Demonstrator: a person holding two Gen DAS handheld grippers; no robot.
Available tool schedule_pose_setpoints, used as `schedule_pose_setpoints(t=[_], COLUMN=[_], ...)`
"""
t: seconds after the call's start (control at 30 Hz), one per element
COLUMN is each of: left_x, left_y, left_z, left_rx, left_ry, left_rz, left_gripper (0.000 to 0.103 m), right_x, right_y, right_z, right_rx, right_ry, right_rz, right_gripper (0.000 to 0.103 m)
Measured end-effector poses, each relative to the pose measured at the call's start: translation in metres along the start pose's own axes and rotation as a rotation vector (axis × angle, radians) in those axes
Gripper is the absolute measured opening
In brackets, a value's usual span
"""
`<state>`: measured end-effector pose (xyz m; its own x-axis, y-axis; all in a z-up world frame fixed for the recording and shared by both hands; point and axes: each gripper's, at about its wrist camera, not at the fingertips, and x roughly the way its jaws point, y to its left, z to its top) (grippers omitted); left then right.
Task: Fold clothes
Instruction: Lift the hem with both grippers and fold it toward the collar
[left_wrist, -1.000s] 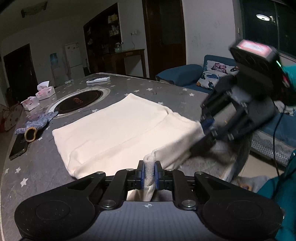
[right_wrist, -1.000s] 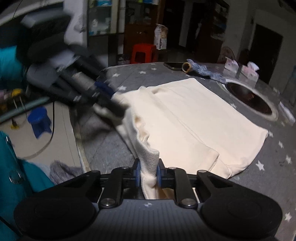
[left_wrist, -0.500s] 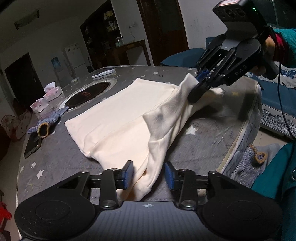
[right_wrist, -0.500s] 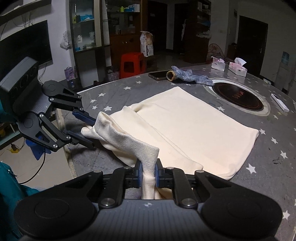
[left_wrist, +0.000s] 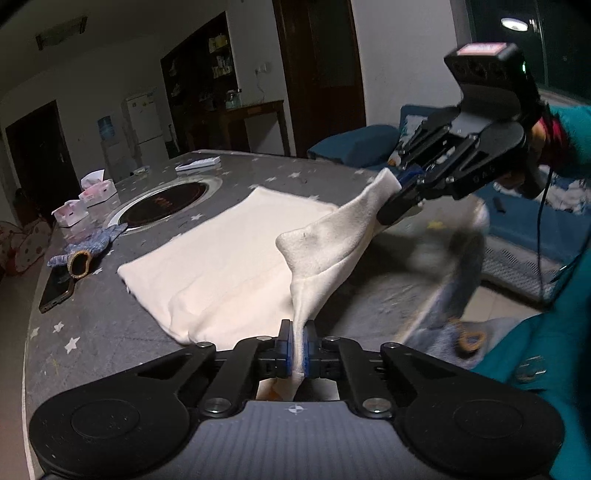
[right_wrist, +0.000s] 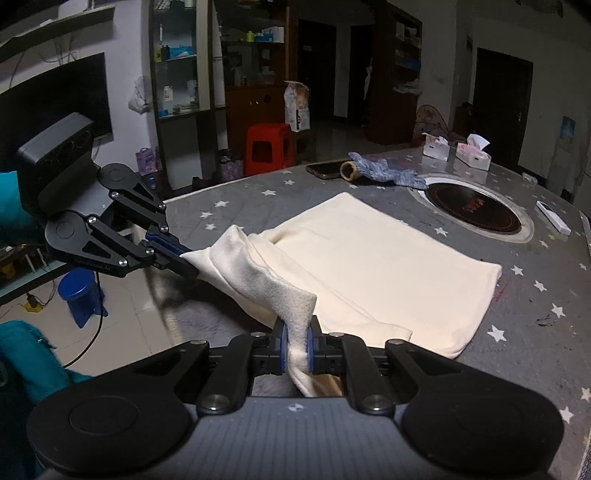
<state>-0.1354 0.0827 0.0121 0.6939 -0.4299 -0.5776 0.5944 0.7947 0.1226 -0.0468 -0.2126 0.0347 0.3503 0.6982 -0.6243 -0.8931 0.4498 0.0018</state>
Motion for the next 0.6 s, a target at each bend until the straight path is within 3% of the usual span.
schedule_pose_setpoints(t=[0.27, 0.4, 0.6], left_x=[-0.042, -0.034, 0.005], left_y=[-0.011, 0.004, 0.048], left_z=[0.021, 0.037, 0.059], left_rx=[-0.026, -0.007, -0.043], left_ry=[-0.059, -0.074, -0.072], left_rz=[0.008, 0.040, 0.070], left_gripper=[0.006, 0.006, 0.006], right_x=[-0.051, -0.051, -0.024], right_y=[0.027, 0.017, -0.028], right_z=[0.009, 0.025, 0.053], right_rx=[-0.025, -0.014, 0.016], right_ry=[-0.018, -0.021, -0.011], right_rz=[0.035, 0.031, 0.010], right_gripper=[0.009, 0.008, 0.008])
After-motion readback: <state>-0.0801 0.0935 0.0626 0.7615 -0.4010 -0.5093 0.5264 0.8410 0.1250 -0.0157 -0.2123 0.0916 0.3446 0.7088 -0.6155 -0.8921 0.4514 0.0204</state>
